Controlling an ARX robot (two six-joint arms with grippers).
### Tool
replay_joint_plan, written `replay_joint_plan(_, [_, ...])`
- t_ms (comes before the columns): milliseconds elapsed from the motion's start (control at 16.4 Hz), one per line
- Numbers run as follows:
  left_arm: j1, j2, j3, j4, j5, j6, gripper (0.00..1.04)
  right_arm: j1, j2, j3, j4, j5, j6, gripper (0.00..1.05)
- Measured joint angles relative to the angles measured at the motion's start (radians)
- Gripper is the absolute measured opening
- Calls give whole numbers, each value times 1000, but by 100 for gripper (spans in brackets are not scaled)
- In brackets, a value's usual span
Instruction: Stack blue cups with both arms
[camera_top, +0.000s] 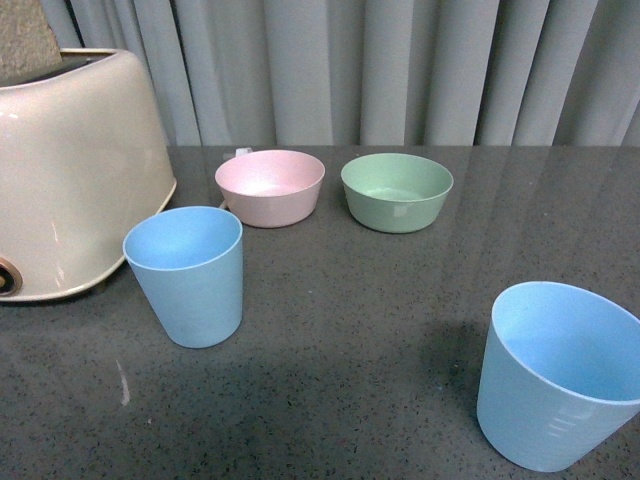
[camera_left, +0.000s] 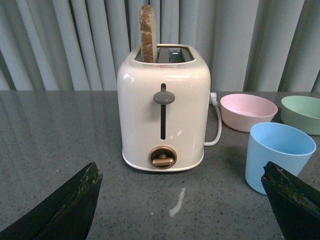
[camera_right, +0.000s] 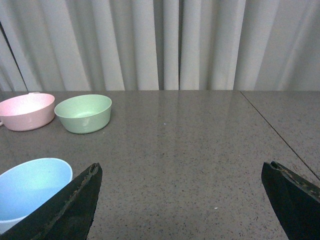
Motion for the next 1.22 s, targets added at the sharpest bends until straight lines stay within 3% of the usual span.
replay_joint_plan(427, [0,0,0,0,0,0,98,0,0,0,0,0,0,98])
replay_joint_plan(609, [-25,64,35,-93,-101,8,98,0,0,0,0,0,0,98])
replay_joint_plan(853, [43,97,113,-53,-39,16,98,0,0,0,0,0,0,98])
replay_joint_plan(1036, [50,270,181,109,36,29,98,0,0,0,0,0,0,98])
replay_joint_plan(1219, [-36,627,348,352,60,63,98,0,0,0,0,0,0,98])
